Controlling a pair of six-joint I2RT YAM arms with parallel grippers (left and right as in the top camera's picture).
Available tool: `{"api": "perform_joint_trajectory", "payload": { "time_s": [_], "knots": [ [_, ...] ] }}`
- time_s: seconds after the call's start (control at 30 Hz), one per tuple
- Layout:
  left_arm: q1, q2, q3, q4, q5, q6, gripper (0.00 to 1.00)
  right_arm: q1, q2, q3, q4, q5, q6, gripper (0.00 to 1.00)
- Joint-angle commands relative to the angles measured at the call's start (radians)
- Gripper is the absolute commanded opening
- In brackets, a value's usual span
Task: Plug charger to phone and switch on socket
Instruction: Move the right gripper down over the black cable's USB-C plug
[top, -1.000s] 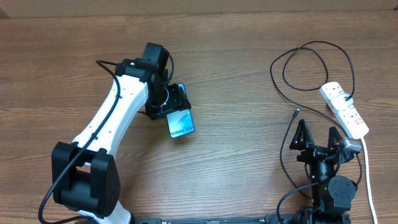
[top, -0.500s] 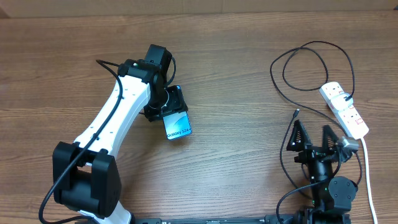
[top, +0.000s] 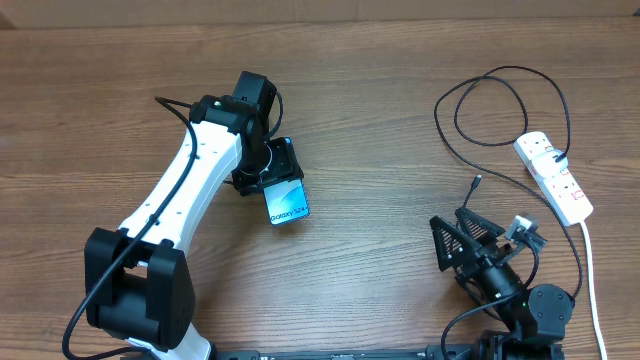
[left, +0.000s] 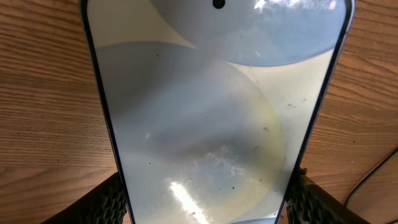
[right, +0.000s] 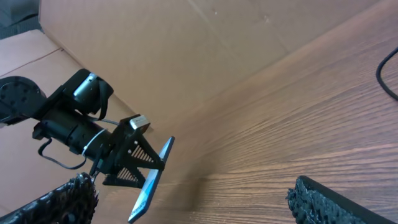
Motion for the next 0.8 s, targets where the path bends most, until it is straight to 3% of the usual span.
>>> {"api": "perform_joint_trajectory", "payload": {
  "time_s": [0.0, 0.23, 0.47, 0.77],
  "knots": [
    [0.001, 0.005, 0.03, 0.0, 0.029, -0.013, 0.42, 0.005, 0.016, -0.008, 0.005, 0.015, -0.019, 1.0],
    [0.0, 0.005, 0.03, 0.001, 0.032, -0.013, 0.41, 0.005, 0.183, 0.124, -0.254, 0.265, -0.154, 1.0],
    [0.0, 0.005, 0.03, 0.004, 0.032, -0.025, 0.42, 0.005, 0.439, 0.325, -0.443, 0.502, -0.166, 1.0],
    [0.0, 0.005, 0.03, 0.008, 0.032, -0.028, 0.42, 0.005, 0.84, 0.492, -0.475, 0.531, -0.24, 1.0]
  ]
}}
